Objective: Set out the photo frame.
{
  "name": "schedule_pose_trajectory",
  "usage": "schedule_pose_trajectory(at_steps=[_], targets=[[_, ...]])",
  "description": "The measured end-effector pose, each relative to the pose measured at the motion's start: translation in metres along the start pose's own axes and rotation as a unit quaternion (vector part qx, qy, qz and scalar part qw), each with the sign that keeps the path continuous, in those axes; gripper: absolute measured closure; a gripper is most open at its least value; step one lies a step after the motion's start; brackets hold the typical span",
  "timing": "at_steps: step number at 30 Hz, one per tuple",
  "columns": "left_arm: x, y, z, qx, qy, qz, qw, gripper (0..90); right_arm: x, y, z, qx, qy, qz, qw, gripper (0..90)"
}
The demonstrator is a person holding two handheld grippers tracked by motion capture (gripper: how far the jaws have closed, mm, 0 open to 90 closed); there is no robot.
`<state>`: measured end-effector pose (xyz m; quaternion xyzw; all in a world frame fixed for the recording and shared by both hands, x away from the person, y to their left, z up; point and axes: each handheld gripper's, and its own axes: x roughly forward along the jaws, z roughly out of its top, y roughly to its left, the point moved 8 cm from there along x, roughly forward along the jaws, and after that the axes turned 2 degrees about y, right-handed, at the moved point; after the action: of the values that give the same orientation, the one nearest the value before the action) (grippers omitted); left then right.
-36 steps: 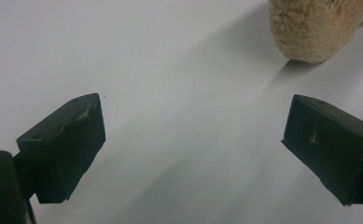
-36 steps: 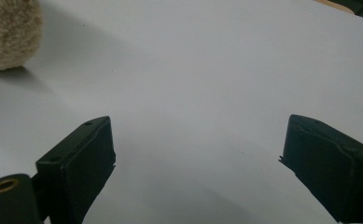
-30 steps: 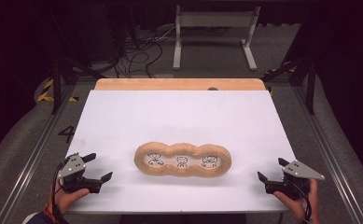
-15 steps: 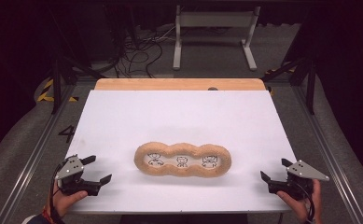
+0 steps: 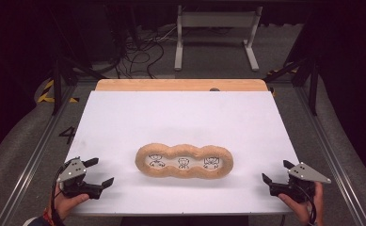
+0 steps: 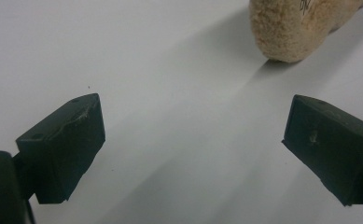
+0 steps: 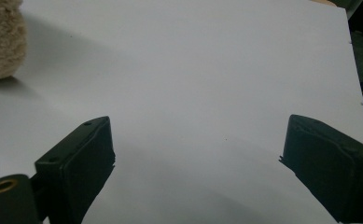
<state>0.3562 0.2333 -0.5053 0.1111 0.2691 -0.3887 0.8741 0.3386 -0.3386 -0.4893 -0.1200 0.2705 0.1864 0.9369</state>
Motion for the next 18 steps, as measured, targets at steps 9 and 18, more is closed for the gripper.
schedule_pose_trajectory(at_steps=[9, 18], targets=[[-0.0001, 0.0, 0.0011, 0.002, -0.001, 0.002, 1.0, 5.8, -0.0027, -0.0012, 0.0004, 0.002, -0.004, -0.001, 1.0, 8.5], [0.0011, 0.0004, 0.0011, 0.003, 0.0, 0.0, 1.0, 5.9, -0.0022, -0.0008, 0.0, 0.001, -0.002, -0.001, 1.0, 8.5]])
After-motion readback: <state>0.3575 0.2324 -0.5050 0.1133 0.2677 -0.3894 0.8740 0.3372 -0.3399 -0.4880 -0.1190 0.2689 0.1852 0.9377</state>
